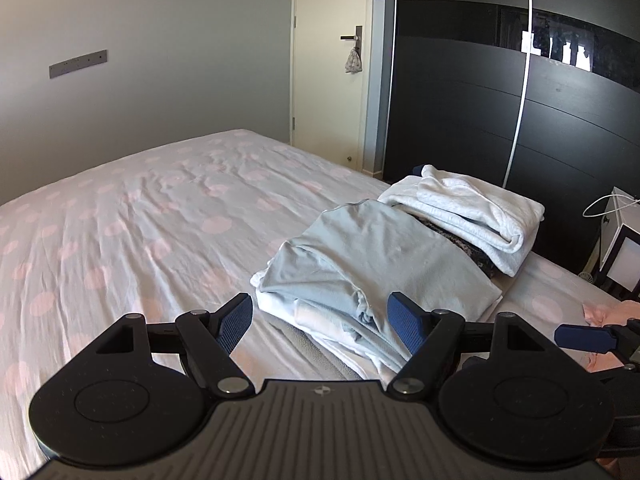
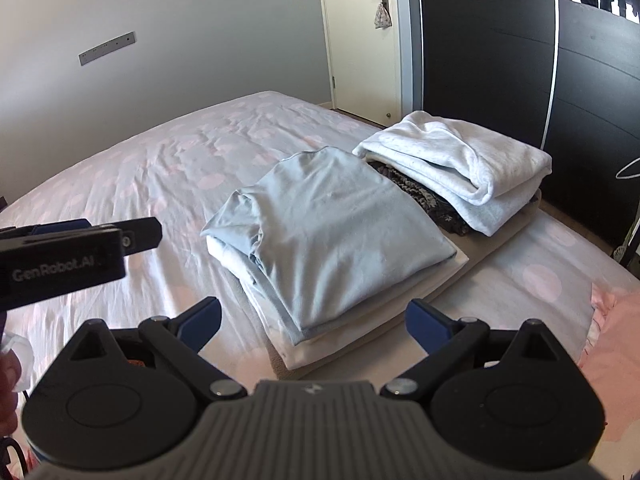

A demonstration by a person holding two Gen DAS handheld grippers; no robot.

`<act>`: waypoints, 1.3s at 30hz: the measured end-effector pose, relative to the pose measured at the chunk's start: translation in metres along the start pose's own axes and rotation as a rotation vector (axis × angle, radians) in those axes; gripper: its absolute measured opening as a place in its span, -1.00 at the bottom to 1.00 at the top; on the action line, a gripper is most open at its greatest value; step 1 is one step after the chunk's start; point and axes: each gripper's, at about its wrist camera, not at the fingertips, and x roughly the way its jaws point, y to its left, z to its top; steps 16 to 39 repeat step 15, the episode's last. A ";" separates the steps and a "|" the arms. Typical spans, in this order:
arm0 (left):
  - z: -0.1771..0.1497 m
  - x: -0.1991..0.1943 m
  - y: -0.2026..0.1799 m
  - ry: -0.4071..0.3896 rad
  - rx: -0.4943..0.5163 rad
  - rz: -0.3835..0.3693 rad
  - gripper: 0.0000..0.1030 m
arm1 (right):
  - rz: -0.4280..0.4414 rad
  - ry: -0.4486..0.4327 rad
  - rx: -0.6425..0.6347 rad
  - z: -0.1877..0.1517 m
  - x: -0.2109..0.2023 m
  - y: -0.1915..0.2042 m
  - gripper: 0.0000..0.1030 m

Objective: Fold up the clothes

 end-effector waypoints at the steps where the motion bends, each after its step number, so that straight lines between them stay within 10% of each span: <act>1: -0.001 -0.001 -0.001 -0.002 0.002 -0.001 0.43 | 0.002 -0.005 -0.008 0.000 -0.001 0.002 0.93; 39: -0.002 -0.003 0.003 0.007 -0.025 -0.022 0.43 | 0.021 0.006 -0.015 -0.003 -0.001 0.006 0.93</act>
